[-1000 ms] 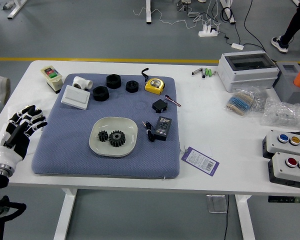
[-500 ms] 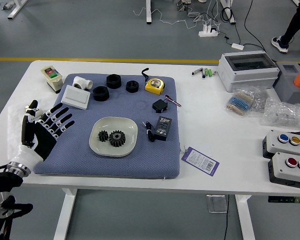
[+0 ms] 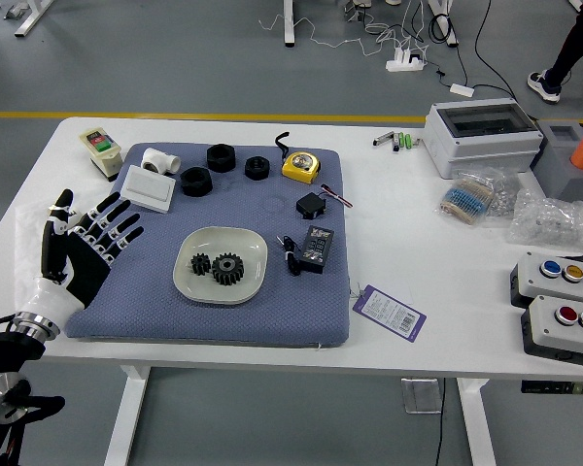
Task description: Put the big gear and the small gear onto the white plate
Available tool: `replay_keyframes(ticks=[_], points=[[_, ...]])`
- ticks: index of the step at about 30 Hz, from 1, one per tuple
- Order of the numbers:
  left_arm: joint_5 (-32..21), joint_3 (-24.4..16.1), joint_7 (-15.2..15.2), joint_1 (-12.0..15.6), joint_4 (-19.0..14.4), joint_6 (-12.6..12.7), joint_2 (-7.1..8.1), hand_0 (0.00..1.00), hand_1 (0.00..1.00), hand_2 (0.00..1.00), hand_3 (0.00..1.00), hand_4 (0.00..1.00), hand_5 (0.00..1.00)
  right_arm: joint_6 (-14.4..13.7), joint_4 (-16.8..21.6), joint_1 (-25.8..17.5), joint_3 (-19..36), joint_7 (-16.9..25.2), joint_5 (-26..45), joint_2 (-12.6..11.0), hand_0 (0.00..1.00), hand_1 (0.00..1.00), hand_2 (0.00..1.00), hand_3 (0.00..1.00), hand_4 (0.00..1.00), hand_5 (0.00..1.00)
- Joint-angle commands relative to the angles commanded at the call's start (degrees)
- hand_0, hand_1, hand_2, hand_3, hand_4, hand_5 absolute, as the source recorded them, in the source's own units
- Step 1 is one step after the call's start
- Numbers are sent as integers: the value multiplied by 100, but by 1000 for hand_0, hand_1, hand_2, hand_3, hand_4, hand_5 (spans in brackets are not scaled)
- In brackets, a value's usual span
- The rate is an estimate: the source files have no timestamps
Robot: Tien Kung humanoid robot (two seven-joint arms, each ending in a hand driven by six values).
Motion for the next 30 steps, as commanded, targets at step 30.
replay_keyframes(ticks=[30], points=[[530, -164, -422, -23, -104, 701, -79, 841, 863, 924, 878, 879, 998, 8, -2, 33, -36, -14, -25, -2, 659, 675, 739, 566, 788, 675]])
